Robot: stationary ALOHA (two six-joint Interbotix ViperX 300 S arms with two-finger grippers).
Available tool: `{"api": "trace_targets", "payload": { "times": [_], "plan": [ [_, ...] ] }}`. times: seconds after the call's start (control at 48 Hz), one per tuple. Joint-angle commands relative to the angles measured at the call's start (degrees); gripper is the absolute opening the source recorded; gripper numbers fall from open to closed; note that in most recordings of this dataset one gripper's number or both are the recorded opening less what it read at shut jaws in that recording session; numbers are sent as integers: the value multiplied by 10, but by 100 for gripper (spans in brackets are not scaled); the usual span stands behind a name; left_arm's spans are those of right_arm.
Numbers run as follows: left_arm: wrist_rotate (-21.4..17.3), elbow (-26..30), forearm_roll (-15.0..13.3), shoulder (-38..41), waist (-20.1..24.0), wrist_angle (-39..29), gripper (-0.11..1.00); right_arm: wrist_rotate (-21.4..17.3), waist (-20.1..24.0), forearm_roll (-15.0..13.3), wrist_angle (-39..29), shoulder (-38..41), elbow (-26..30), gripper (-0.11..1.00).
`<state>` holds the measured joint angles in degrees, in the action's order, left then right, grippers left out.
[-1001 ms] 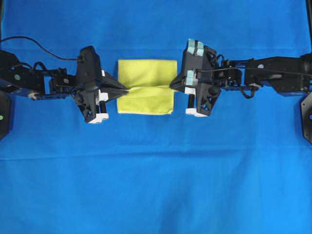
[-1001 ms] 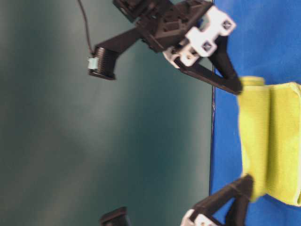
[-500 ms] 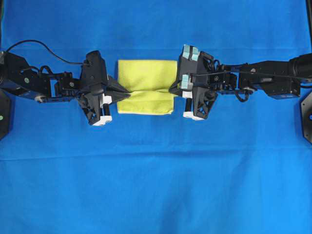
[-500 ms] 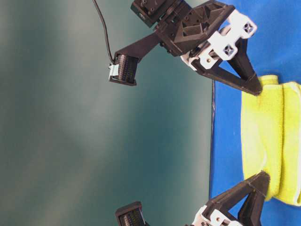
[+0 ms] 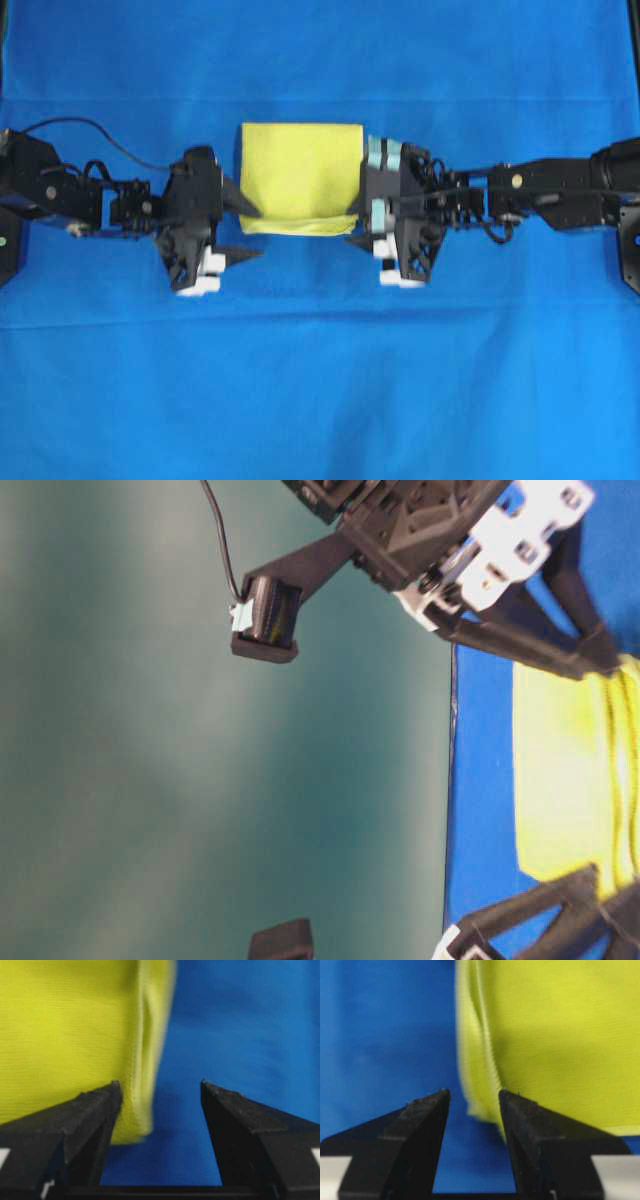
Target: Fold a vertical towel.
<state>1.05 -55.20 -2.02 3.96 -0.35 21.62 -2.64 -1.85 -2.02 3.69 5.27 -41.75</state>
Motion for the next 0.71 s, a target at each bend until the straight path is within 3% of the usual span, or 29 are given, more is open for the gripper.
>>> {"api": "trace_targets", "payload": {
  "times": [0.0, 0.375, 0.688],
  "plan": [
    [-2, 2, -1, -28, -10, -14, 60, -8, 11, 2, -5, -29, 11, 52],
    [-18, 4, 0, -207, -6, -140, 60, -22, 11, -2, -33, -168, 7, 52],
    [-42, -21, 0, -399, 17, -168, 60, -18, 9, -14, -72, -303, 4, 51]
  ]
}}
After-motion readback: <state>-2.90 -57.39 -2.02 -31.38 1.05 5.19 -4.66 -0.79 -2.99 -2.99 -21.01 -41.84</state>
